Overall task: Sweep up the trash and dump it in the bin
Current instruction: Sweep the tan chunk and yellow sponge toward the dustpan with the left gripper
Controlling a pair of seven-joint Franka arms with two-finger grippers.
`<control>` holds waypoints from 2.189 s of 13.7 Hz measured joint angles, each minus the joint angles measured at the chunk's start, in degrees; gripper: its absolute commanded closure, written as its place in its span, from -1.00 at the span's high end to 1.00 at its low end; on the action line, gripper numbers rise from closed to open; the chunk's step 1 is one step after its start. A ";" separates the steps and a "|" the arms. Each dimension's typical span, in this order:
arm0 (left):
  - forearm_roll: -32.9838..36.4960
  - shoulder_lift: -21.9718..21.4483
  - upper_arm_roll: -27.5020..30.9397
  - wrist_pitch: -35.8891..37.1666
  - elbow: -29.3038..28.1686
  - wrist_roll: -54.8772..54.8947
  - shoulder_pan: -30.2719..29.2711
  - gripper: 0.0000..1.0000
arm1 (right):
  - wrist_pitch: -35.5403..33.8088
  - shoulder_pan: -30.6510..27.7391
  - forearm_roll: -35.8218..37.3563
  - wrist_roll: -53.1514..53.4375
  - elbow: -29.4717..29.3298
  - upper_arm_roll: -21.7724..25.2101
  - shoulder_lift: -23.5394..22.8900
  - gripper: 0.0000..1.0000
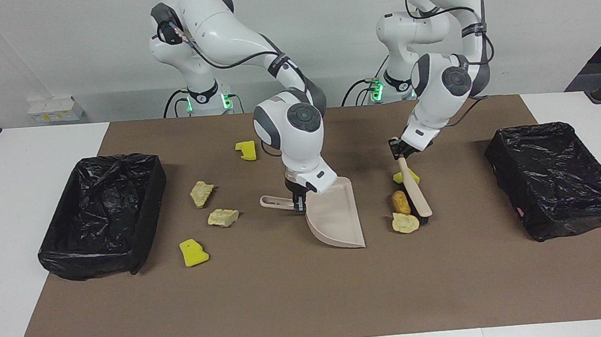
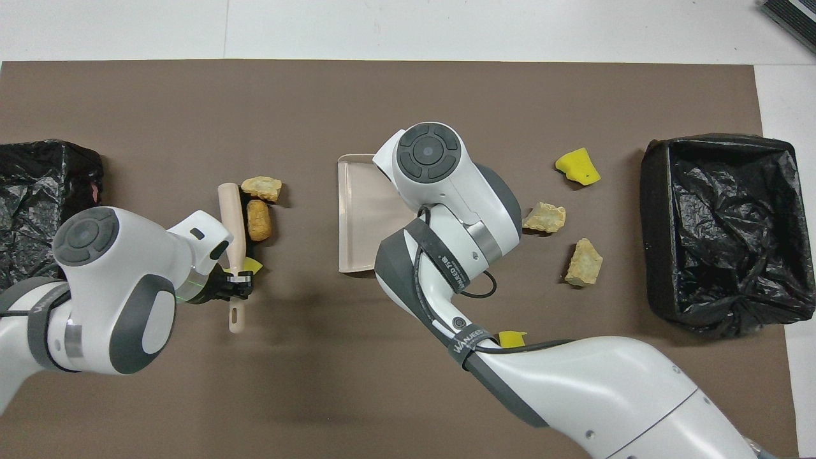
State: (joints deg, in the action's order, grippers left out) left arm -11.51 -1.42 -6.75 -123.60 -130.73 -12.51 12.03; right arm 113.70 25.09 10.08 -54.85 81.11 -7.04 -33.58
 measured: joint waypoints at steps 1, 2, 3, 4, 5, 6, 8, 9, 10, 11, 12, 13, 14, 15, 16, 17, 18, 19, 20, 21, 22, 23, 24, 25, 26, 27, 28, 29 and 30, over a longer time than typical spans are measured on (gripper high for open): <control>-1.13 0.26 -0.03 -0.59 0.29 0.00 1.61 -1.00 | 0.01 0.00 0.00 0.00 0.09 0.00 0.00 -1.00; -2.62 0.53 -0.07 -0.98 0.89 0.00 3.21 -1.00 | 0.02 0.00 0.00 0.00 0.14 0.00 0.00 -1.00; -4.38 0.76 -0.09 -1.27 1.59 0.00 4.80 -1.00 | 0.02 0.00 0.00 0.00 0.17 0.00 0.00 -1.00; -6.01 0.88 -0.13 -1.36 2.22 -0.09 6.16 -1.00 | 0.02 0.00 0.00 0.00 0.19 -0.01 0.00 -1.00; -7.01 0.90 -0.14 -1.37 2.81 -0.56 7.15 -1.00 | 0.02 0.00 0.00 0.00 0.22 -0.01 0.00 -1.00; -7.43 0.89 -0.18 -1.35 3.46 -1.17 7.62 -1.00 | 0.02 0.00 0.00 0.00 0.25 -0.01 0.00 -1.00; -7.82 0.73 0.42 0.80 5.48 -1.65 7.59 -1.00 | 0.02 0.00 0.00 0.00 0.26 -0.01 0.00 -1.00; -7.84 0.45 0.93 4.20 7.38 -2.46 6.87 -1.00 | 0.03 0.00 0.00 0.00 0.26 -0.01 0.00 -1.00; -7.72 0.08 1.26 9.04 9.62 -4.12 5.22 -1.00 | 0.04 0.00 0.00 0.00 0.26 -0.03 0.00 -1.00; -7.13 -0.39 1.52 13.72 11.28 -5.84 3.08 -1.00 | 0.04 0.00 0.00 0.00 0.26 -0.04 0.00 -1.00; -6.06 -0.99 1.75 16.73 11.77 -7.46 1.08 -1.00 | 0.04 0.00 0.00 0.00 0.27 -0.04 0.00 -1.00; -5.04 -1.53 1.91 18.41 11.49 -9.60 -0.67 -1.00 | 0.04 0.00 0.00 0.00 0.27 -0.06 0.00 -1.00; -4.46 -2.06 2.03 19.11 10.62 -12.33 -1.87 -1.00 | 0.04 0.00 0.00 0.00 0.29 -0.07 0.00 -1.00; -4.14 -2.87 2.05 19.19 8.71 -15.43 -2.56 -1.00 | 0.08 0.00 0.00 0.00 0.33 -0.08 0.00 -1.00; -3.75 -3.96 2.07 19.11 6.17 -17.60 -2.86 -1.00 | 0.31 -0.01 -0.02 0.00 0.42 -0.19 0.01 -1.00; -3.30 -5.59 2.04 18.20 2.52 -19.69 -2.92 -1.00 | 1.05 -0.03 -0.14 0.00 0.76 -0.60 0.01 -1.00; -3.24 -7.08 1.89 16.37 -0.88 -22.33 -2.92 -1.00 | 1.58 0.00 -0.34 0.00 1.11 -1.12 0.02 -1.00; -3.23 -7.95 1.61 14.56 -3.31 -25.32 -2.85 -1.00 | 1.78 0.01 -0.51 0.00 1.33 -1.63 0.04 -1.00; -3.22 -8.34 1.27 12.49 -5.02 -27.68 -2.60 -1.00 | 1.80 0.03 -0.63 0.00 1.43 -2.14 0.05 -1.00; -3.22 -8.40 0.94 9.84 -5.99 -29.07 -2.19 -1.00 | 1.80 0.06 -0.71 0.00 1.52 -2.58 0.07 -1.00; -3.22 -8.25 0.73 6.87 -6.47 -29.68 -1.51 -1.00 | 1.80 0.07 -0.72 0.01 1.63 -2.92 0.08 -1.00; -3.22 -7.60 0.60 3.04 -6.73 -29.82 -0.33 -1.00 | 1.80 0.09 -0.72 0.01 1.73 -3.02 0.09 -1.00; -3.22 -6.14 0.49 -1.24 -6.77 -29.80 1.61 -1.00 | 1.81 0.08 -0.73 0.01 1.82 -3.03 0.12 -1.00; -3.20 -4.51 0.34 -4.40 -6.61 -29.26 3.46 -1.00 | 1.84 0.08 -0.74 0.01 1.91 -3.03 0.14 -1.00; -3.13 -3.08 0.12 -6.08 -5.92 -27.13 4.82 -1.00 | 1.88 0.07 -0.74 0.01 1.95 -3.03 0.16 -1.00; -3.08 -2.06 0.01 -6.25 -4.89 -23.61 5.87 -1.00 | 1.89 0.07 -0.74 0.01 1.97 -3.03 0.22 -1.00; -3.07 -1.37 -0.02 -6.23 -3.94 -19.49 6.96 -1.00 | 1.89 0.07 -0.75 0.01 2.02 -3.03 0.28 -1.00; -3.08 -0.97 -0.09 -6.22 -3.23 -15.43 8.00 -1.00 | 1.89 0.07 -0.75 0.01 2.10 -3.03 0.34 -1.00; -3.08 -0.74 -0.13 -6.21 -2.68 -12.11 8.99 -1.00 | 1.89 0.07 -0.75 0.01 2.18 -3.03 0.42 -1.00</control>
State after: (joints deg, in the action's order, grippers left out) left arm -14.59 -2.17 -6.88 -129.81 -133.41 -24.61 21.02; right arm 115.59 25.16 9.33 -54.84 83.29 -10.07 -33.16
